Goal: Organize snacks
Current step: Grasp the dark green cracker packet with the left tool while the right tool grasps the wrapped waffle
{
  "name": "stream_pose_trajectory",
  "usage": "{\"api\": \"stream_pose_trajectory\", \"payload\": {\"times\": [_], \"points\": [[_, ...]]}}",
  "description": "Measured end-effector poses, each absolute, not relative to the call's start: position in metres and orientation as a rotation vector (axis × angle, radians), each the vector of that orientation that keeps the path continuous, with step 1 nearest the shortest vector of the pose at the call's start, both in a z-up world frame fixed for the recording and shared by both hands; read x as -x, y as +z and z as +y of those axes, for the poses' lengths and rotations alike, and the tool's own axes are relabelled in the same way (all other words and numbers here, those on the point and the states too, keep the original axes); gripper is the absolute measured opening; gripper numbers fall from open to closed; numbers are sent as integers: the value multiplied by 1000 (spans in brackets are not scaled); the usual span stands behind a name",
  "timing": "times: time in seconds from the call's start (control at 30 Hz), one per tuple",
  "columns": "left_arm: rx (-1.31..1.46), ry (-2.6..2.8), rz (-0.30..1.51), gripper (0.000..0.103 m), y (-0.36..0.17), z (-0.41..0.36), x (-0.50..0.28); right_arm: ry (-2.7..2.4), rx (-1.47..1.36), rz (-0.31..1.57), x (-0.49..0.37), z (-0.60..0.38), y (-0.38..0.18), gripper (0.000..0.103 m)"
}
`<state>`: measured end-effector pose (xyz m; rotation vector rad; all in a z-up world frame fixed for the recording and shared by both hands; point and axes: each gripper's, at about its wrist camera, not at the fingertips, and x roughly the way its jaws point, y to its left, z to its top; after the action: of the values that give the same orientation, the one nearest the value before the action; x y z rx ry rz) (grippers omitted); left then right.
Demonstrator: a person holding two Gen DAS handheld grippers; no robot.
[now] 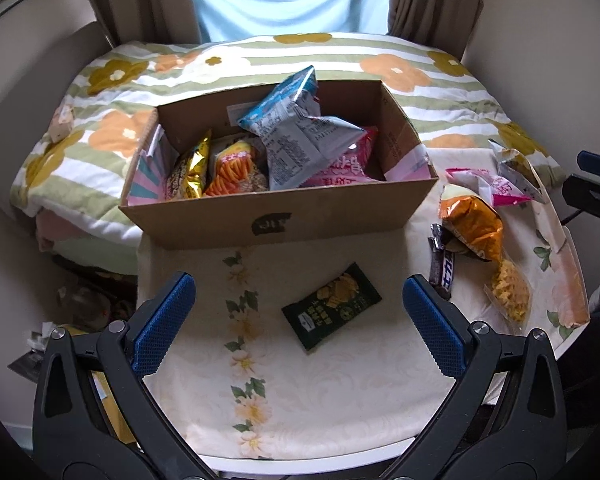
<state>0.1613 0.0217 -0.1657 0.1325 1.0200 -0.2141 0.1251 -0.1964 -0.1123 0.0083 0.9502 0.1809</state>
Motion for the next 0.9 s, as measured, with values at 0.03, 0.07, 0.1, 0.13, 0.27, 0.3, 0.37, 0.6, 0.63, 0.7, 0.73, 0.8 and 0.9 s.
{"api": "stream_pose_trajectory", "payload": {"times": [0.03,0.07,0.1,0.13,0.27,0.3,0.37,0.6,0.63,0.7,0.73,0.8,0.9], "points": [[-136,-223,1022,103,-169,18,-157,175,-8,955,-118,-201,-117,103],[-143,-231,1026,103,-172,14,-153,166,-4,957,-110,-205,-123,103],[-153,-237,1031,103,-176,10,-149,155,2,958,-102,-208,-128,103],[-163,-245,1039,103,-181,7,-147,146,6,962,-95,-210,-134,103],[-212,-287,1064,103,-200,-1,-141,108,-35,1002,-76,-220,-157,103],[-227,-300,1066,103,-204,-2,-142,95,-57,1010,-72,-222,-163,103],[-257,-335,1074,103,-214,-3,-145,68,-99,1026,-67,-226,-173,103],[-405,-487,1127,103,-253,-7,-169,-83,-239,1087,-56,-232,-202,103],[-423,-508,1135,103,-259,-7,-173,-104,-267,1091,-55,-232,-205,103],[-453,-557,1152,103,-270,-7,-180,-150,-311,1095,-53,-233,-212,103],[-464,-581,1161,103,-276,-7,-183,-174,-331,1097,-53,-232,-215,103],[-495,-632,1175,99,-286,-8,-188,-213,-362,1098,-52,-232,-220,103],[-558,-693,1196,88,-299,-9,-193,-258,-393,1100,-51,-229,-226,103]]}}
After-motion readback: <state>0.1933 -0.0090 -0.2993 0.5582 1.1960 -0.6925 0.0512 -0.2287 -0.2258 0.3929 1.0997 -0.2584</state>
